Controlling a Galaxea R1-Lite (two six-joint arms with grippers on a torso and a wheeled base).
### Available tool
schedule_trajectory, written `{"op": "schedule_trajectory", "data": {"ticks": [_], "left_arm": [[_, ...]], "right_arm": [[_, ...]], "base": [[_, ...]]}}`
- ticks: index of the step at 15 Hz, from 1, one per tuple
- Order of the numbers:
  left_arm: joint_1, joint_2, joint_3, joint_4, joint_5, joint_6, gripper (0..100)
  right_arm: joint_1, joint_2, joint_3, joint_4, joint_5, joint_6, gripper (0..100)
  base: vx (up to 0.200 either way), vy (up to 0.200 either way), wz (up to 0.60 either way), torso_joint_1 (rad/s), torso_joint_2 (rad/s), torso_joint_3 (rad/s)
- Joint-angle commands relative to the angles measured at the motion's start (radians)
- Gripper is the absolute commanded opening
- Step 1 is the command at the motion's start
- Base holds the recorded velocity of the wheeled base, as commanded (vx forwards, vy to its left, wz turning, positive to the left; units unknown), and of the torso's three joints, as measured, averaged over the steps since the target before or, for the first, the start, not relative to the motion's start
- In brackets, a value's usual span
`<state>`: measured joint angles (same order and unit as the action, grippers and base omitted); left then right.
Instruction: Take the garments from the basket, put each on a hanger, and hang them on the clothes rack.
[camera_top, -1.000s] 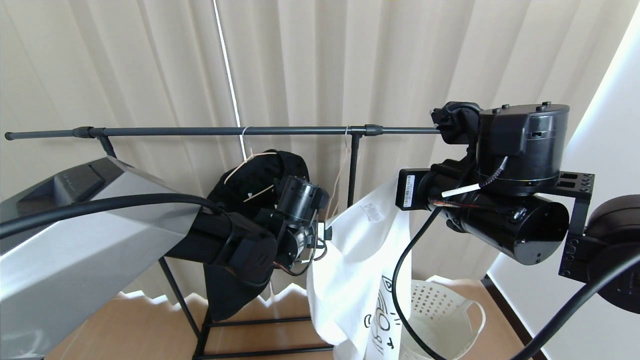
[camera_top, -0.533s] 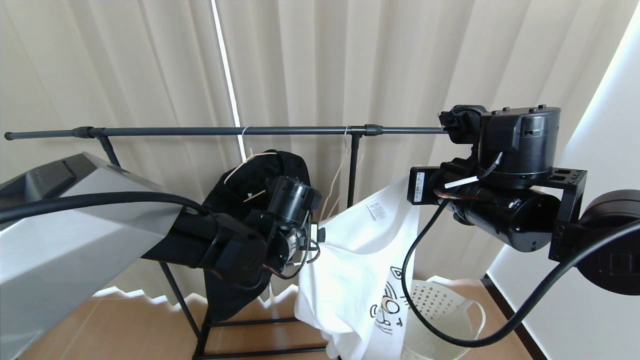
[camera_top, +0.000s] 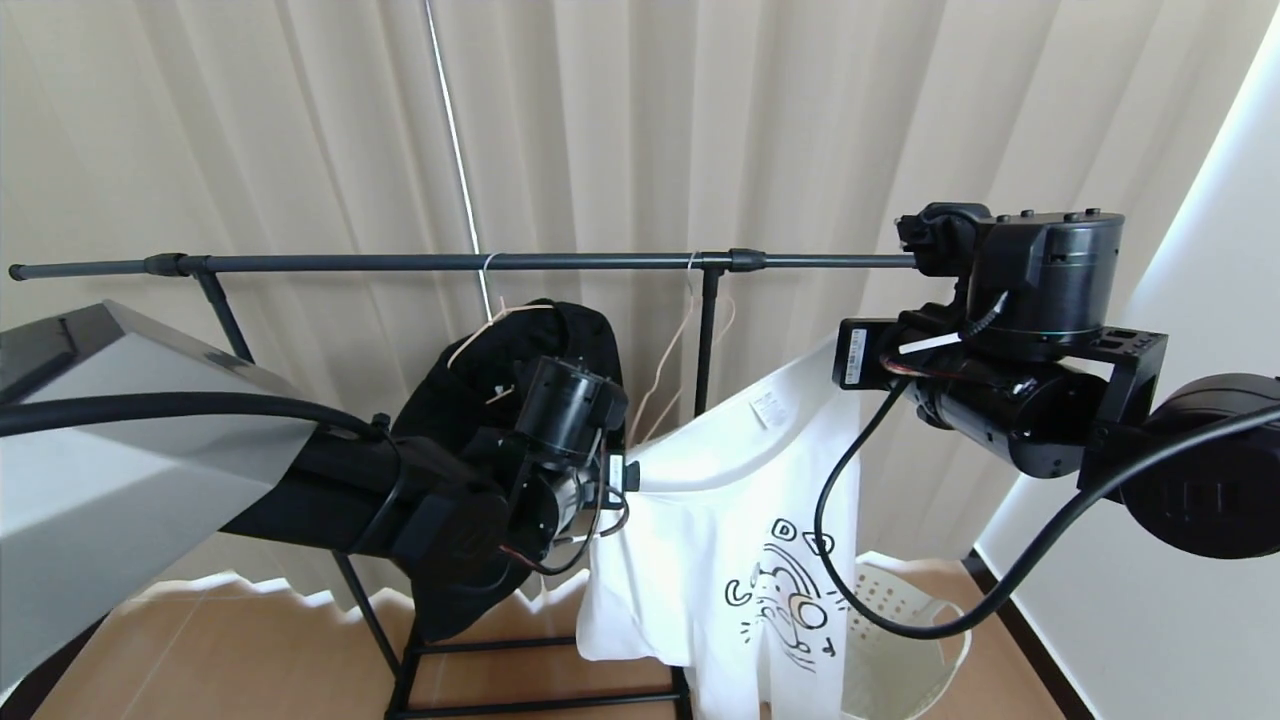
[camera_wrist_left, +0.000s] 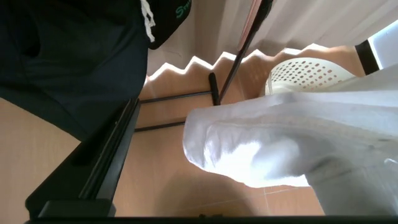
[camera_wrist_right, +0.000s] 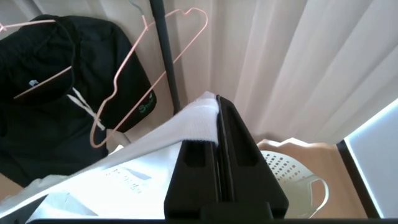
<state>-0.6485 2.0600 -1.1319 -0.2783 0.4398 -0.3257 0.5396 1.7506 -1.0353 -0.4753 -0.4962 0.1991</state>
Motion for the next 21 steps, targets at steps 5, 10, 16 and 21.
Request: {"op": "schedule_trajectory", "data": {"ticks": [5, 10, 16, 21], "left_arm": [[0.0, -0.083, 0.023, -0.002, 0.0, 0.007, 0], [-0.005, -0.173, 0.02, -0.001, -0.001, 0.117, 0], [0.021, -0.262, 0.015, 0.013, -0.001, 0.237, 0], [0.063, -0.291, -0.016, 0.018, -0.033, 0.335, 0]], "right_arm": [[-0.049, 0.03, 0.0, -0.022, -0.004, -0.038, 0], [-0.05, 0.029, 0.032, -0.02, -0.005, -0.104, 0], [0.066, -0.023, 0.058, 0.07, -0.005, -0.21, 0], [0.149, 0.036, -0.212, 0.27, 0.002, 0.043, 0]], "base": [[0.0, 0.0, 0.0, 0.0, 0.0, 0.0], [0.0, 0.0, 0.0, 0.0, 0.0, 0.0], [0.0, 0.0, 0.0, 0.0, 0.0, 0.0], [0.0, 0.0, 0.0, 0.0, 0.0, 0.0]]}}
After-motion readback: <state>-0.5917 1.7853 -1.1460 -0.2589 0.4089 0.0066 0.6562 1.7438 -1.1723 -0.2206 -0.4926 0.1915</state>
